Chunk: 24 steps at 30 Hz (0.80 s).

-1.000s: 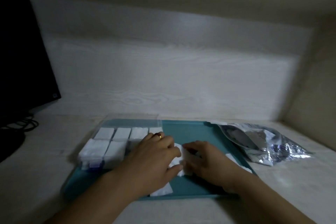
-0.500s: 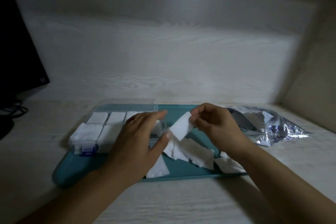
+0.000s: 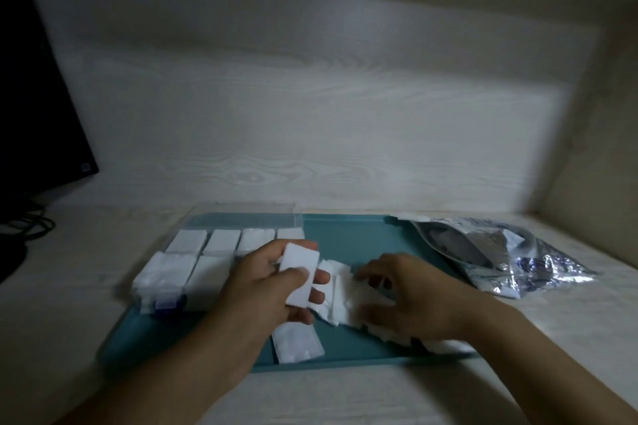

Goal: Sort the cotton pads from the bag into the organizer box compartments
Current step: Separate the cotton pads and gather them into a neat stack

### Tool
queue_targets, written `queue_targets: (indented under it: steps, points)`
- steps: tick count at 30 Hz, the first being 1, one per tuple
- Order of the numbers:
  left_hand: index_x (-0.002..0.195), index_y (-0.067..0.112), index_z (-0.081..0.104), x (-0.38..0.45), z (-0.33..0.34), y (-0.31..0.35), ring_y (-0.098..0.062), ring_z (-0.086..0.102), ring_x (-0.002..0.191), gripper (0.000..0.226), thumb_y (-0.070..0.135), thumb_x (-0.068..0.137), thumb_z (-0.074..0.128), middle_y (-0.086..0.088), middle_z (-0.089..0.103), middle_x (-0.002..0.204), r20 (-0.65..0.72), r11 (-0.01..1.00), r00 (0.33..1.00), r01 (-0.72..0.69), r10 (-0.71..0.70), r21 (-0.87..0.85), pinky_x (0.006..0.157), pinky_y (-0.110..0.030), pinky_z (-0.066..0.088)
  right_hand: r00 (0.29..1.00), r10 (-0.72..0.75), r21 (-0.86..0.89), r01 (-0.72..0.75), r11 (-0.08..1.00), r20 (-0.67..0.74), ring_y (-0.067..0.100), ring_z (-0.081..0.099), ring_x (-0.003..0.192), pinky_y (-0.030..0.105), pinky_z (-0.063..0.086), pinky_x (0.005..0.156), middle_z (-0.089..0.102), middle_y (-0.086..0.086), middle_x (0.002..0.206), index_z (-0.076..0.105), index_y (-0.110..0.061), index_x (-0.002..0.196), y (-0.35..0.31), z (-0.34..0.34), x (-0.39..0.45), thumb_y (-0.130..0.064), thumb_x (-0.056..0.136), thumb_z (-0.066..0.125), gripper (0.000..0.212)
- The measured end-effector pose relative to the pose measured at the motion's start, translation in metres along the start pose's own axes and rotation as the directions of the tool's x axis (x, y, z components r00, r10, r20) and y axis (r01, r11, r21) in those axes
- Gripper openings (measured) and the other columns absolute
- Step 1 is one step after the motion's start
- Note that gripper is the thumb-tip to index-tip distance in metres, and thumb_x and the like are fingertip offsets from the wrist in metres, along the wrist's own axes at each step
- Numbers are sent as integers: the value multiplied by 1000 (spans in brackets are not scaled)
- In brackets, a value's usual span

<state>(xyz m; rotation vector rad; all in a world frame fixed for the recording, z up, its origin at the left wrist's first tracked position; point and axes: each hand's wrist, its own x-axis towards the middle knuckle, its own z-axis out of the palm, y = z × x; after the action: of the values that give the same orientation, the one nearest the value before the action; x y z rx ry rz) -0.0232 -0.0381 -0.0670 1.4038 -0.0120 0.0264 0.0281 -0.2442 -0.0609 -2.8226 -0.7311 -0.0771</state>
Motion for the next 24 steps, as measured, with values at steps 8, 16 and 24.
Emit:
queue_targets:
  steps: [8,16,24]
  points:
    - [109,14,64,0,0,-3,-23,69,71,32,-10,96,46,-13,76,88,28,995,998,-51,49,86,53,-31,52,998,42,267,-26,963,-55,1,58,74,23,51,71,64,-13,85,69,-26,102,-2,4,3,-20,85,67,19]
    - [109,16,62,4,-2,-8,-26,68,66,37,-12,95,42,-16,75,84,4,991,995,-95,95,99,50,-31,49,988,85,429,-21,903,-131,13,57,65,30,48,63,67,6,84,64,-29,95,-13,10,3,-5,84,58,27]
    - [111,16,62,4,-2,-9,-27,65,67,40,-13,95,40,-16,75,84,6,981,991,-130,130,145,46,-28,44,989,70,376,-16,926,-132,3,59,74,5,41,64,61,-12,88,68,-17,105,-20,12,0,-6,85,57,25]
